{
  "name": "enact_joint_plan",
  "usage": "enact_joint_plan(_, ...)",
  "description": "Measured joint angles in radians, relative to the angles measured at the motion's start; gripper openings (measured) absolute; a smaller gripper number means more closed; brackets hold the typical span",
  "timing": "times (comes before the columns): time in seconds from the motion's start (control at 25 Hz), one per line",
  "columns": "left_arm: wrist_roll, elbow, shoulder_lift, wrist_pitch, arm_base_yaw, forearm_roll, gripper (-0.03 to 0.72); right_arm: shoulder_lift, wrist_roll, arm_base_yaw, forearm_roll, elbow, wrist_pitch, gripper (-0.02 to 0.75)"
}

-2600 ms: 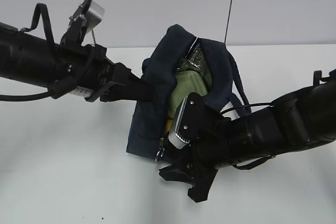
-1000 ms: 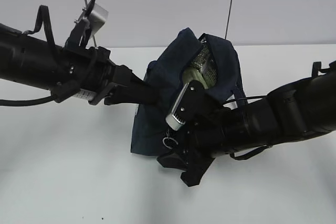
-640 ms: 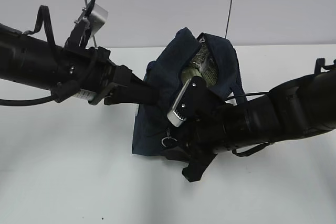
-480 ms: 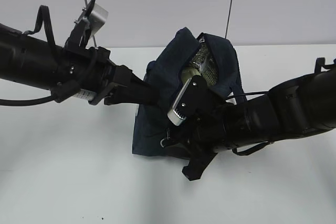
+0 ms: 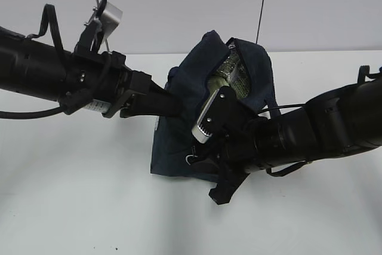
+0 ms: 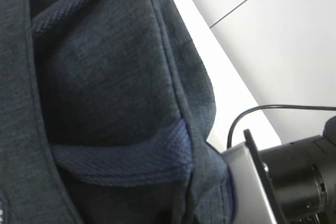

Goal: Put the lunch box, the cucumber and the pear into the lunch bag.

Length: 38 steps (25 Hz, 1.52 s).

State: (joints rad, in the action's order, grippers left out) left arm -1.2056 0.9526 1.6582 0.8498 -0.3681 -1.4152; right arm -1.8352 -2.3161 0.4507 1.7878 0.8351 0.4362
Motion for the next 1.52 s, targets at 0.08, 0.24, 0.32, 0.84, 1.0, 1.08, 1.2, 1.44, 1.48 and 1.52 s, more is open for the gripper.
enact_joint_plan(0.08, 0.000, 0.000, 0.000, 0.000, 0.000, -0.001, -0.015, 0.000, 0.002, 0.000, 0.002, 0.000, 0.000, 0.006)
enact_joint_plan(0.24, 0.000, 0.000, 0.001, 0.000, 0.000, -0.003, -0.015, 0.000, 0.039, 0.000, 0.002, 0.000, 0.000, 0.006)
enact_joint_plan(0.32, 0.000, 0.000, 0.001, 0.000, 0.000, -0.006, -0.015, 0.004, 0.068, 0.000, -0.004, 0.000, -0.001, 0.006)
enact_joint_plan(0.84, 0.000, 0.000, 0.001, -0.020, -0.001, -0.011, 0.057, 0.266, 0.244, 0.000, -0.125, -0.090, -0.019, 0.006)
enact_joint_plan(1.0, 0.000, 0.000, 0.001, 0.002, -0.002, -0.017, 0.168, 0.307, 0.248, 0.000, -0.130, -0.096, -0.001, 0.006)
enact_joint_plan(1.08, 0.000, 0.000, 0.001, 0.013, -0.002, -0.017, 0.257, 0.309, 0.252, 0.000, -0.131, -0.097, 0.011, 0.006)
enact_joint_plan(1.2, 0.000, 0.000, 0.001, 0.016, -0.002, 0.002, 0.393, 0.309, 0.263, 0.000, -0.131, -0.098, 0.017, 0.006)
enact_joint_plan(1.44, 0.000, 0.000, 0.001, 0.022, -0.002, 0.090, 0.453, 0.346, 0.267, 0.000, -0.131, -0.098, 0.017, 0.006)
enact_joint_plan(1.48, 0.000, 0.000, 0.001, 0.022, -0.002, 0.093, 0.454, 0.359, 0.269, 0.000, -0.131, -0.098, 0.017, 0.006)
enact_joint_plan(1.52, 0.000, 0.000, 0.001, 0.021, -0.002, 0.095, 0.454, 0.375, 0.272, 0.000, -0.131, -0.098, 0.017, 0.006)
